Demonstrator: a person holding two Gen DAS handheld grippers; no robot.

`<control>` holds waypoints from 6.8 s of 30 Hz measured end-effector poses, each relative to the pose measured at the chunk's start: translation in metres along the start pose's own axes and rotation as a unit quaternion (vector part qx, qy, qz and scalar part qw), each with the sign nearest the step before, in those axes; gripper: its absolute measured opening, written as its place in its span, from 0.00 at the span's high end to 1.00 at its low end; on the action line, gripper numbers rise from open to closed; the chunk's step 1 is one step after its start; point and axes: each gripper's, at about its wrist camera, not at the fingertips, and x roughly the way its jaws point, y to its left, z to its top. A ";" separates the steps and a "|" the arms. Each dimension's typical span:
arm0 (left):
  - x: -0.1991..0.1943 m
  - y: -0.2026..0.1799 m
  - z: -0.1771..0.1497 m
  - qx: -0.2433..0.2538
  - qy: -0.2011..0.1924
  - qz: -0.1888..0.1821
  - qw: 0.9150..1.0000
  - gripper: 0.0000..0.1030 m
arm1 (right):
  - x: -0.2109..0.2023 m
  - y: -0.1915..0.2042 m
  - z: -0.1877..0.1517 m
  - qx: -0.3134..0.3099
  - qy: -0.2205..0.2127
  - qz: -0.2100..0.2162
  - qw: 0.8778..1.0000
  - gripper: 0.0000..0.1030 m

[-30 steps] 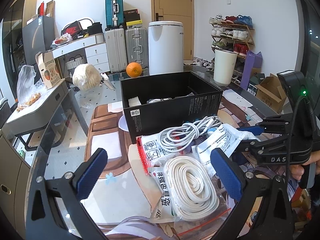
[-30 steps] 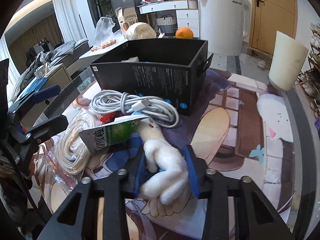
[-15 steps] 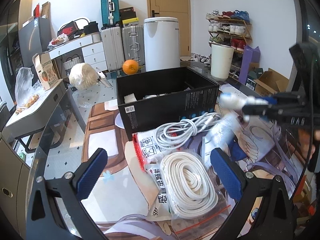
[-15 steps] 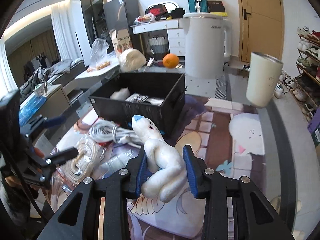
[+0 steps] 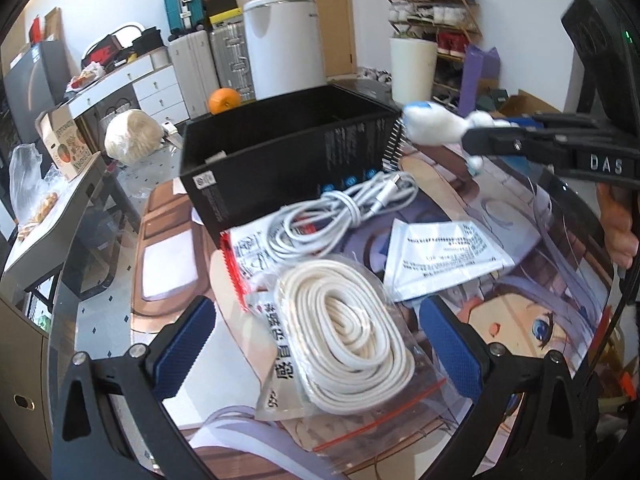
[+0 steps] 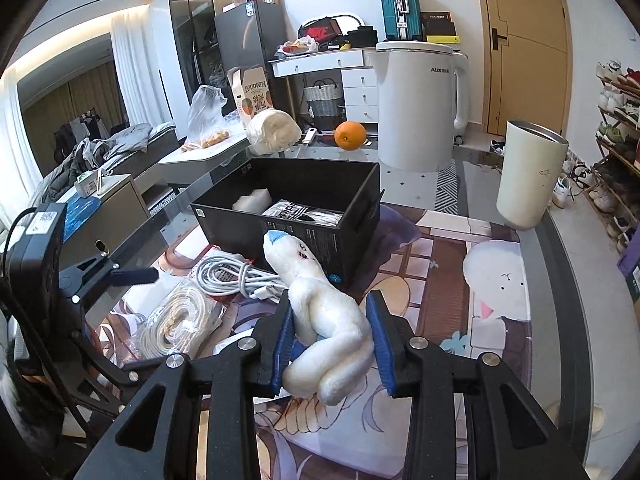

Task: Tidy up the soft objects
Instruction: 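Grasp the clear bag of white rope with the left gripper while the right lifts the plush, then carry the rope bag and the plush toy over the black box with both grippers, then drop the plush into the box with the right gripper while the left releases the rope bag inside, then withdraw both grippers from the box toward the medicine packets on the mat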

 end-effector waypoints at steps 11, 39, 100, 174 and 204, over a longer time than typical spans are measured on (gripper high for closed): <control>0.007 -0.023 -0.008 0.064 0.021 0.000 0.998 0.30 | 0.003 0.004 -0.001 -0.003 0.003 0.000 1.000 0.66; -0.018 -0.009 0.002 0.028 -0.027 -0.030 0.999 0.64 | -0.006 -0.001 0.004 -0.004 -0.015 -0.004 1.000 0.66; 0.004 0.081 0.089 -0.081 -0.101 -0.021 0.991 0.64 | 0.106 0.029 0.120 -0.164 0.054 -0.003 0.985 0.66; -0.032 0.048 0.022 -0.079 -0.086 -0.008 0.993 0.00 | 0.023 0.015 0.020 -0.042 0.029 0.032 0.998 0.02; -0.010 0.034 0.002 -0.038 -0.033 -0.010 0.999 0.00 | 0.069 0.033 -0.016 -0.097 0.138 0.034 0.985 0.01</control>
